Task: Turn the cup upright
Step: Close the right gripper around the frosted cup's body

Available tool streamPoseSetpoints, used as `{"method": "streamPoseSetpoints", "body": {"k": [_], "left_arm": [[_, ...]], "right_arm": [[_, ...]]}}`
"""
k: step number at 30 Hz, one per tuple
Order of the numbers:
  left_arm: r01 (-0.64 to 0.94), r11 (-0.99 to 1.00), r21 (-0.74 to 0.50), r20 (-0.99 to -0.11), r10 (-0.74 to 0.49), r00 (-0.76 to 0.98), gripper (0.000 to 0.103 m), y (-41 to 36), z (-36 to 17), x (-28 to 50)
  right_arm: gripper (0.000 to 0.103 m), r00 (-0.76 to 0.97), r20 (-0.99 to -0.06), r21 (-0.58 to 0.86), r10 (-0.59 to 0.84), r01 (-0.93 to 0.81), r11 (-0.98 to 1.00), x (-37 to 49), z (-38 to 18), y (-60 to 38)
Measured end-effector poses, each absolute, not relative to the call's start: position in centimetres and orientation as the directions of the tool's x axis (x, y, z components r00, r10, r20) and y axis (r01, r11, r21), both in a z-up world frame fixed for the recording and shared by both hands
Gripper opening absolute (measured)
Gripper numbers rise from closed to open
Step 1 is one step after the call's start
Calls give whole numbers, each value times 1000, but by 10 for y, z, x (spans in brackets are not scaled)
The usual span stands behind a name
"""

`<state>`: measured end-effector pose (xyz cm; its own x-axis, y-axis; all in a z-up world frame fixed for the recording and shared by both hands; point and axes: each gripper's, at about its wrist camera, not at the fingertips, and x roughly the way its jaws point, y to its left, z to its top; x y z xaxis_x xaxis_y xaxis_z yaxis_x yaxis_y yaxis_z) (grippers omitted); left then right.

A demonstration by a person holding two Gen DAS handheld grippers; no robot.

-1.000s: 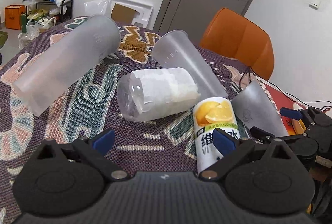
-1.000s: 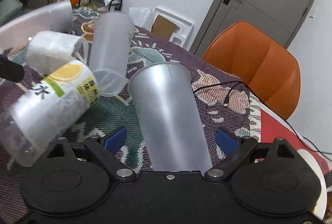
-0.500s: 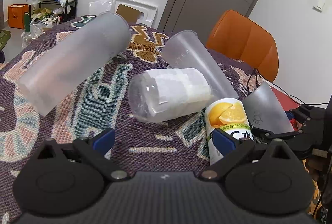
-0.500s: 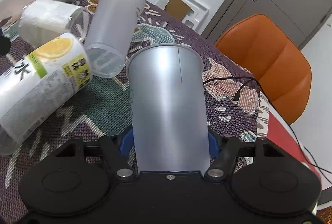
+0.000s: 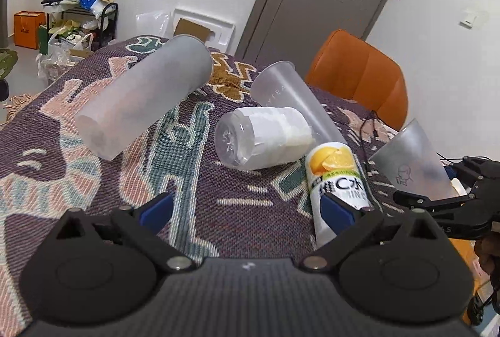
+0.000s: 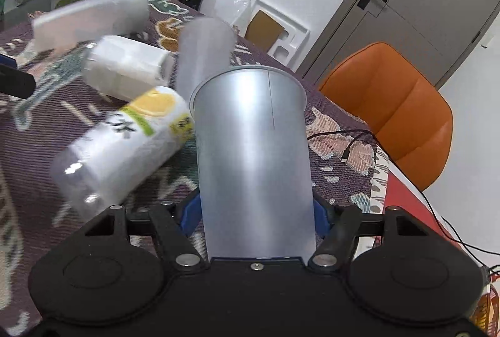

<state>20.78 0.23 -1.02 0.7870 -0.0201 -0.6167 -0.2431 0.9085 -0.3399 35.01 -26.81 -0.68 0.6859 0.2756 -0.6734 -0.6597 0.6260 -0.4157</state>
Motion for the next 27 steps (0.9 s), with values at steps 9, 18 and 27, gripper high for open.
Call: {"method": "streamPoseSetpoints", "body": {"k": [9, 18, 27], "left_arm": [[-204, 915, -348, -587, -43, 808, 100, 8, -1, 161], [-158, 923, -351, -556, -70, 828, 100, 23, 6, 117], [-161, 921, -354, -541, -61, 839, 100, 45, 9, 78]], "right_arm": [[65, 673, -670, -382, 314, -675, 631, 299, 0, -262], [65, 656, -662, -331, 363, -691, 643, 245, 0, -244], [65, 621, -667, -268, 411, -715, 646, 203, -10, -214]]}}
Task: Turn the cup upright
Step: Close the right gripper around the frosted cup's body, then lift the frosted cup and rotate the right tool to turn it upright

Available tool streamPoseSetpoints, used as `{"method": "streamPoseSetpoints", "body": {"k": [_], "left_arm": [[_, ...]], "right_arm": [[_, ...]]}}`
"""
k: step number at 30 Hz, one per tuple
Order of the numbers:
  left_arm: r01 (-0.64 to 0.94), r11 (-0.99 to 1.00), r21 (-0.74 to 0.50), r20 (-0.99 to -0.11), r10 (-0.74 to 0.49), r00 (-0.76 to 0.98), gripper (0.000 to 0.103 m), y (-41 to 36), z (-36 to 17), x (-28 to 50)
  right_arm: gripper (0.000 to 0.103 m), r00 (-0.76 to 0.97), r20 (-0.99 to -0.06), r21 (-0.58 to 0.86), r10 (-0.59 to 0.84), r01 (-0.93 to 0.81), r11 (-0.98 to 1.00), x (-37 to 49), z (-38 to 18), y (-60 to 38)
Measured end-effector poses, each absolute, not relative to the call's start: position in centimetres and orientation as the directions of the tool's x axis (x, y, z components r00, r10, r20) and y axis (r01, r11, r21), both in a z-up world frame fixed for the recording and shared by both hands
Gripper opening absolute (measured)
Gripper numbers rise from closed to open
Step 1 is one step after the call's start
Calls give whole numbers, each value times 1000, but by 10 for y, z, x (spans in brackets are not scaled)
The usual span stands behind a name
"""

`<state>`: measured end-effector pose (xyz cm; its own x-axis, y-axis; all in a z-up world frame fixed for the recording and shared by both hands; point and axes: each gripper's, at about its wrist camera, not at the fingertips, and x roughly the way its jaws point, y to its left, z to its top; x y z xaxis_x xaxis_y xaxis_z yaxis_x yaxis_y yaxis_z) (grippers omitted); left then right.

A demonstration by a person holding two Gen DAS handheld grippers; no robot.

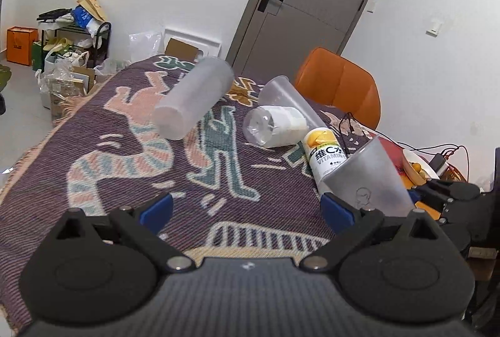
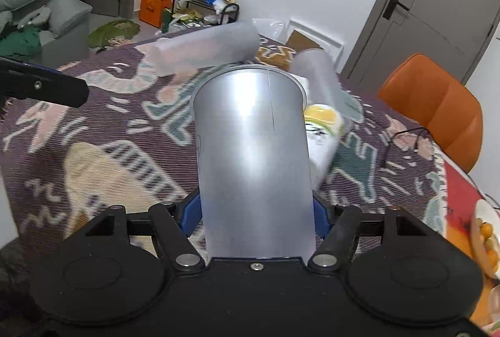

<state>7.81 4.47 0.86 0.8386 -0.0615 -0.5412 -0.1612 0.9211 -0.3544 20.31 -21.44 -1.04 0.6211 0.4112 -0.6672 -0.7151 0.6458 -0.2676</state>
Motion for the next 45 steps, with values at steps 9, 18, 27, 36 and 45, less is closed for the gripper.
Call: {"method": "streamPoseSetpoints", "body": {"k": [9, 18, 27, 36, 45], "left_arm": [[-227, 902, -368, -576, -30, 817, 100, 71, -4, 51], [-280, 885, -372, -589, 9, 808, 100, 83, -9, 31], [-305, 875, -375, -608, 16, 794, 100, 85, -13, 33], [-275, 874, -401, -599, -23, 801, 100, 70, -9, 47], [-222, 865, -449, -582, -95, 807, 99, 51, -8, 64]], "right_arm": [[65, 587, -675, -218, 447, -738, 639, 175, -24, -188], [66, 549, -691, -172, 470, -757, 630, 159, -37, -173], [88, 547, -689, -151, 475, -749, 645, 155, -45, -168], [91, 604, -575, -61, 552, -704, 707, 140, -17, -208], [91, 653, -523, 26, 547, -630, 776, 141, -13, -247]]}}
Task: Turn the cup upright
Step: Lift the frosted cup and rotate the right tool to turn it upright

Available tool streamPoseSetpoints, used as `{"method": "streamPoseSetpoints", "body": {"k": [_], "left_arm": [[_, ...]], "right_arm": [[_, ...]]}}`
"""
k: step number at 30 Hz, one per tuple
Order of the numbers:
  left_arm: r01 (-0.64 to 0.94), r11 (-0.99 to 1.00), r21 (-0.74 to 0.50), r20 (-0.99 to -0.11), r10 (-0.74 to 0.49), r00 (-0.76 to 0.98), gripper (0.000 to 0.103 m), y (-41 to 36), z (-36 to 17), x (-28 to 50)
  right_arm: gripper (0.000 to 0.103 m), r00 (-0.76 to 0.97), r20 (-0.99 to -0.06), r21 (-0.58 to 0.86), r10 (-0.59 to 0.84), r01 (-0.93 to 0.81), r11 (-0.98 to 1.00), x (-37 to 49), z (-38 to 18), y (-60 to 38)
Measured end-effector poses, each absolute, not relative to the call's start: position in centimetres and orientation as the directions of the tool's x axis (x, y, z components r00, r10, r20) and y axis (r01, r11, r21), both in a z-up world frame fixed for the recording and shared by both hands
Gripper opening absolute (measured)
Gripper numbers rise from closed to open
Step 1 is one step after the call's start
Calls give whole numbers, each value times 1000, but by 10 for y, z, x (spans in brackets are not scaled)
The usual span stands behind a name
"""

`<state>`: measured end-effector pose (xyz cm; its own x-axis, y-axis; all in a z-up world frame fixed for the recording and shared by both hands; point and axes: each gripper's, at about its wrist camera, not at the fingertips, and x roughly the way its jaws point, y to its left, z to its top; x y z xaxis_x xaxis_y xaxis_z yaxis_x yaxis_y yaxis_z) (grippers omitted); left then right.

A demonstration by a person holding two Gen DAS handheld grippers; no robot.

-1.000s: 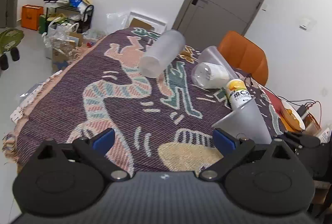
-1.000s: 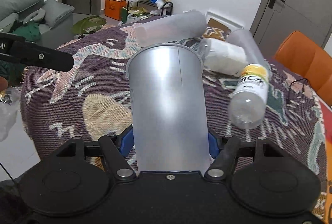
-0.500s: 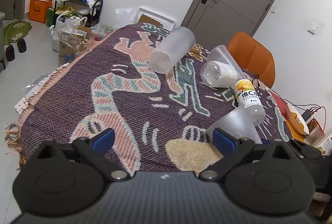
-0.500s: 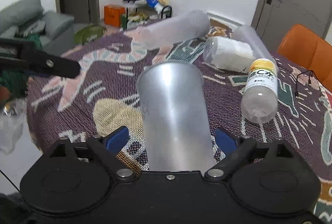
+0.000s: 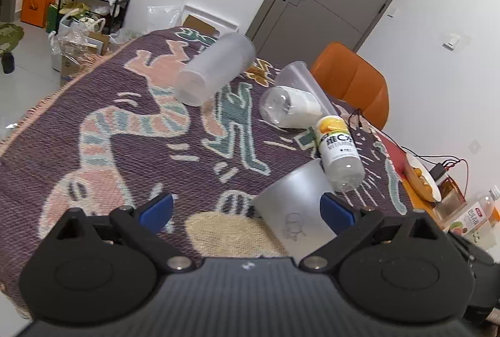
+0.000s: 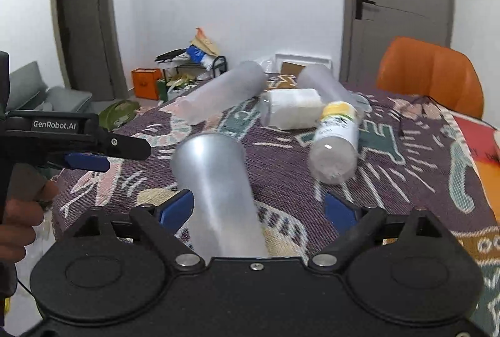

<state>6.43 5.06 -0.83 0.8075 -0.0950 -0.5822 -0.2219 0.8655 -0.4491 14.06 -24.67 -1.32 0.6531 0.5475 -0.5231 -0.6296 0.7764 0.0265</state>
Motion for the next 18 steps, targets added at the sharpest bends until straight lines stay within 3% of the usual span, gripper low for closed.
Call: {"method": "streamPoseSetpoints", "body": {"k": [18], "left_arm": [[-241, 791, -563, -614, -205, 762, 98, 24, -40, 119]], "right_arm": [[88, 745, -490, 146, 453, -442, 885, 158, -39, -323]]}}
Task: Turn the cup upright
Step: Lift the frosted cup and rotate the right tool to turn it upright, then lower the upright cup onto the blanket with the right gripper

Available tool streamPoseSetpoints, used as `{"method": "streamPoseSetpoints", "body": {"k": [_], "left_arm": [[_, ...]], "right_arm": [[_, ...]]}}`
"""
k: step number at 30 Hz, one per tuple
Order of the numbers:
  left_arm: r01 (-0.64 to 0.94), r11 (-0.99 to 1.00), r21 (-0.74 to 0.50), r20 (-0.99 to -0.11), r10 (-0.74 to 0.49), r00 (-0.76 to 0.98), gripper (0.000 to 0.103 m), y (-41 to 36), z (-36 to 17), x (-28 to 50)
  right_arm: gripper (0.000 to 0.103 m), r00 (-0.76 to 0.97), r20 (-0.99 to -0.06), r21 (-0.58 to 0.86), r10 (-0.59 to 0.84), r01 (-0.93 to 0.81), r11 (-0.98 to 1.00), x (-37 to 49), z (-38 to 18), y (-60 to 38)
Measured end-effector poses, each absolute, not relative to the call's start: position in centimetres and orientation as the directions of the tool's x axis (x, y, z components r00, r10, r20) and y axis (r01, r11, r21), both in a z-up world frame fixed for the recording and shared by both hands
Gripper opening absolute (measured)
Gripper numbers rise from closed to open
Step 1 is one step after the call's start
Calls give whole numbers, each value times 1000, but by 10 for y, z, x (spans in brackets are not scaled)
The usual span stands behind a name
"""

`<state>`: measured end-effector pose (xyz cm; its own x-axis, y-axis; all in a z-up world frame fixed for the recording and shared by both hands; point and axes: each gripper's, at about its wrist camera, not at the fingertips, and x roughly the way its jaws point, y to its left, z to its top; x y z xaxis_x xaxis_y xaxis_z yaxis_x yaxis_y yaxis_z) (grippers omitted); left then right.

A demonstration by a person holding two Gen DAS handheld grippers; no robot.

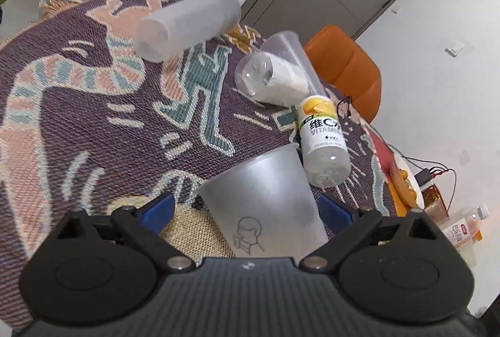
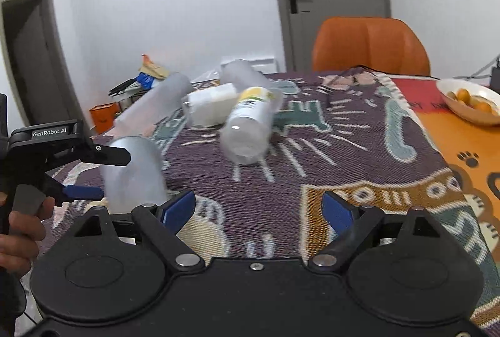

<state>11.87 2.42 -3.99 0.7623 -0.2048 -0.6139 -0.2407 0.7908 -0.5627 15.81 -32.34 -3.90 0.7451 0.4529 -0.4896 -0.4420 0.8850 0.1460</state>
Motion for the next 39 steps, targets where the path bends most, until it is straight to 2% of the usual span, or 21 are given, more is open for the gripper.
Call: {"method": "streamPoseSetpoints", "body": {"k": [14, 16, 17, 18, 19, 32, 39], "left_arm": [[-252, 747, -616, -620, -262, 740, 96, 4, -52, 156], [-265, 738, -621, -621, -256, 741, 93, 3, -54, 158], [-266, 740, -618, -620, -251, 743, 88, 3, -53, 158], [-264, 740, -618, -620, -253, 743, 79, 2, -53, 159], [-262, 732, -629, -619, -267, 738, 78, 3, -54, 160], [-244, 721, -649, -591, -275, 758, 76, 12, -40, 147], [-207, 768, -606, -539, -205, 817, 76, 15, -13, 129]], "right_arm": [[88, 740, -502, 199, 447, -404, 893, 167, -58, -348], [88, 740, -505, 204, 445, -398, 894, 167, -60, -350], [88, 740, -506, 208, 444, -396, 895, 167, -61, -352], [88, 739, -506, 211, 445, -394, 895, 167, -61, -353], [88, 739, -506, 213, 445, -393, 895, 167, -61, -354], [88, 727, -490, 217, 480, -432, 875, 162, -59, -343], [88, 720, -468, 215, 513, -471, 856, 157, -51, -332]]}}
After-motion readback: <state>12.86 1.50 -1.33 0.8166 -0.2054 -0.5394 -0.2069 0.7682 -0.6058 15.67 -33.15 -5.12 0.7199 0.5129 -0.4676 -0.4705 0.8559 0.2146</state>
